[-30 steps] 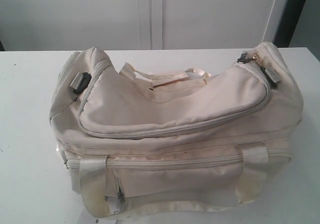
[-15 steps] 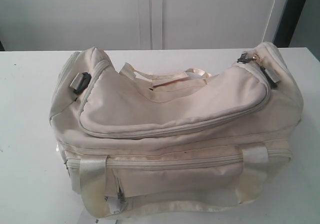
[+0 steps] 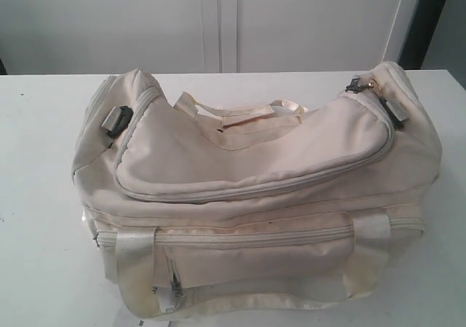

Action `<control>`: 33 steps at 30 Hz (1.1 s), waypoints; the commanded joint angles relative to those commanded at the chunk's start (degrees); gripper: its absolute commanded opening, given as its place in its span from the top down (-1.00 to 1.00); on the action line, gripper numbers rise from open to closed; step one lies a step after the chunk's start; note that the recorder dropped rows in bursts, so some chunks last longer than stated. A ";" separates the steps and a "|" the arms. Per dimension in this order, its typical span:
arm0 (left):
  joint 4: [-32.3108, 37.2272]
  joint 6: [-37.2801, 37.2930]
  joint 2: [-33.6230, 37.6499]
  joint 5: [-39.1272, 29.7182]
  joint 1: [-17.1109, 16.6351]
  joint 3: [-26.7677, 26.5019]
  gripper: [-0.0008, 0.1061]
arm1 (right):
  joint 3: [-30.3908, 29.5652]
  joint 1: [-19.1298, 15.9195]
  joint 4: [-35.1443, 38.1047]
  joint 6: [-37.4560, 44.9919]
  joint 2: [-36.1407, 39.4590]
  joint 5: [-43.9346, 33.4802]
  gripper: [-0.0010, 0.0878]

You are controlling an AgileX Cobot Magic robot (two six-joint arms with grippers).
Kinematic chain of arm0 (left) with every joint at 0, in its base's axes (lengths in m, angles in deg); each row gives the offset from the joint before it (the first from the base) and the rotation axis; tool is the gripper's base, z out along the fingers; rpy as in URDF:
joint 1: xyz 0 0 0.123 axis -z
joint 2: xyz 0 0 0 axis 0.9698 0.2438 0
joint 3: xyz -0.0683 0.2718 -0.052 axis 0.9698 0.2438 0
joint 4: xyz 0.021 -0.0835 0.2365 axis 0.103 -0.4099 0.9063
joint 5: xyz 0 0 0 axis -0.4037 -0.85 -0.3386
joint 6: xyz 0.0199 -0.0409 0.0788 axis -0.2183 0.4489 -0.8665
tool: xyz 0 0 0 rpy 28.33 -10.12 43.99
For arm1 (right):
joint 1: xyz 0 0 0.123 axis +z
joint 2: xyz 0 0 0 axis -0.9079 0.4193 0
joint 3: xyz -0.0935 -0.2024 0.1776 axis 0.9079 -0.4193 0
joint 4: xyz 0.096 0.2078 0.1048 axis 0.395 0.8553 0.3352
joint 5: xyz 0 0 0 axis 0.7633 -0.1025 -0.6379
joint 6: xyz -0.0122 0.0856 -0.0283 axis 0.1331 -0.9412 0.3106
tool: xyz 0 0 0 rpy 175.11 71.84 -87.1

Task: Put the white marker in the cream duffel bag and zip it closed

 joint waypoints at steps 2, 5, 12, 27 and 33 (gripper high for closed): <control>0.00 0.00 0.00 0.00 0.00 0.00 0.99 | 0.00 0.00 0.00 0.00 0.00 0.00 0.98; 0.00 0.00 0.00 0.14 0.00 0.00 0.99 | 0.00 0.00 0.00 0.00 0.00 0.00 0.98; 0.00 0.38 0.00 -0.11 0.00 0.00 0.99 | 0.00 0.00 0.00 0.00 0.00 0.00 0.98; 52.70 45.26 0.00 -9.16 0.00 0.00 0.99 | 0.00 0.00 0.00 0.00 0.00 0.00 0.98; 71.84 64.43 0.00 -10.96 0.00 0.00 0.99 | 0.00 0.00 0.00 0.00 0.00 0.00 0.98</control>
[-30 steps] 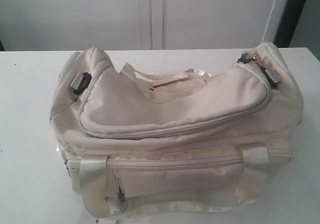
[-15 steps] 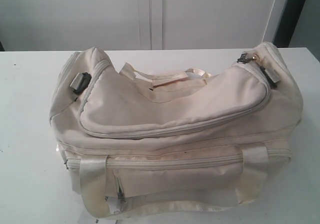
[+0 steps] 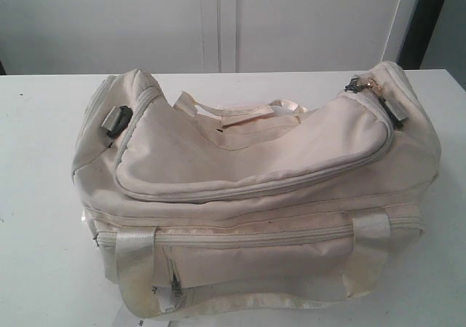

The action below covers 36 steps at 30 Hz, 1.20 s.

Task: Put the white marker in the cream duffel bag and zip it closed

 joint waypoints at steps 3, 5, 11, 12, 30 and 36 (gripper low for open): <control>12.47 11.21 0.00 -0.82 0.00 0.00 0.99 | 0.00 0.00 0.00 0.00 0.00 0.00 0.98; 19.75 18.06 0.00 -1.20 0.00 0.00 0.99 | 0.00 0.00 0.00 0.00 0.00 0.00 0.98; 26.11 24.91 0.00 -3.57 0.00 0.00 0.99 | 0.00 0.00 0.00 0.00 0.00 0.00 0.98; 26.11 24.91 0.00 -4.09 0.00 0.00 0.99 | 0.00 0.00 0.00 0.00 0.00 0.00 0.98; 26.11 24.28 -2.75 -10.56 -0.20 0.00 0.99 | 0.00 0.00 0.00 0.00 0.00 0.00 0.98; 28.10 24.28 -5.35 -13.36 -0.24 2.13 0.99 | 0.00 0.00 0.00 0.00 0.00 0.00 0.98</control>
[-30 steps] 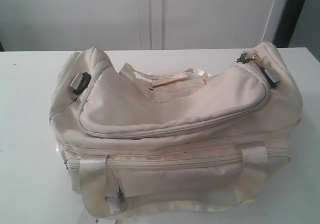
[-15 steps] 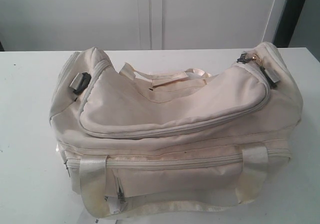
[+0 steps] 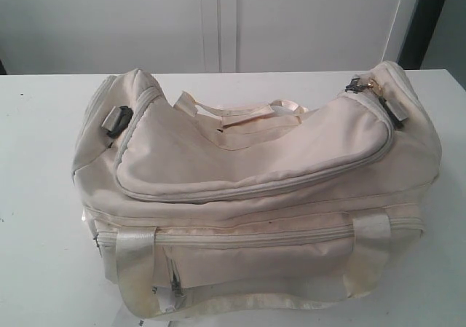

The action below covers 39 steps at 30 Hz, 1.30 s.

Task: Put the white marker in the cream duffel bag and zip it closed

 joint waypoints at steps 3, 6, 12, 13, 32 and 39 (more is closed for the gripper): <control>0.00 0.00 -1.36 2.29 0.00 3.95 0.99 | 0.00 0.00 0.00 0.00 0.00 0.00 0.98; 0.35 0.00 -3.35 2.98 0.00 7.27 0.99 | 0.00 0.00 0.00 0.00 0.00 0.00 0.98; 1.67 0.00 -7.22 2.63 0.00 13.17 0.99 | 0.00 0.00 0.00 0.00 0.00 0.00 0.98; 1.67 0.00 -7.72 2.63 0.00 14.12 0.99 | 0.00 0.00 0.00 0.00 0.00 0.00 0.98; 0.00 0.35 -13.31 2.39 0.00 26.87 0.99 | 0.00 0.00 0.00 -0.26 0.00 0.01 0.98; 0.00 0.35 -13.31 2.41 0.00 27.61 0.99 | 0.00 0.00 0.00 -1.17 0.00 0.01 0.98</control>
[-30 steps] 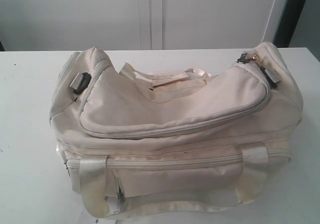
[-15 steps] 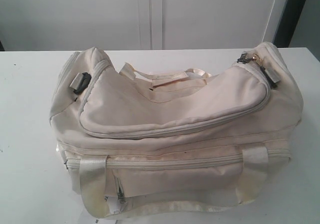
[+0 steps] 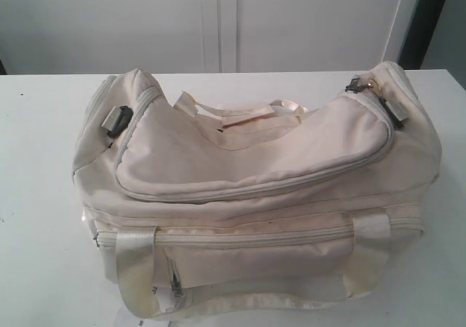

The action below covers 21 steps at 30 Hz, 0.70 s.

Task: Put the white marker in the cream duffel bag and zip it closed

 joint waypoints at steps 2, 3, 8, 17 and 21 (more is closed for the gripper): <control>-0.58 0.00 0.00 -0.58 0.00 0.00 0.99 | 0.00 0.00 0.00 0.00 0.00 0.00 0.98; -0.85 -0.14 0.00 -0.98 0.00 0.00 0.99 | 0.00 0.00 0.00 0.00 0.00 0.00 0.98; -0.85 -0.44 0.00 -1.76 0.00 0.00 0.99 | 0.00 0.00 0.00 0.00 0.00 0.00 0.98; -0.85 -0.43 0.00 -1.76 0.00 0.00 0.99 | 0.00 0.00 0.00 0.00 0.00 0.00 0.98; -0.85 -0.43 0.00 -1.76 0.00 0.00 0.99 | 0.00 0.00 0.00 0.00 0.00 0.00 0.98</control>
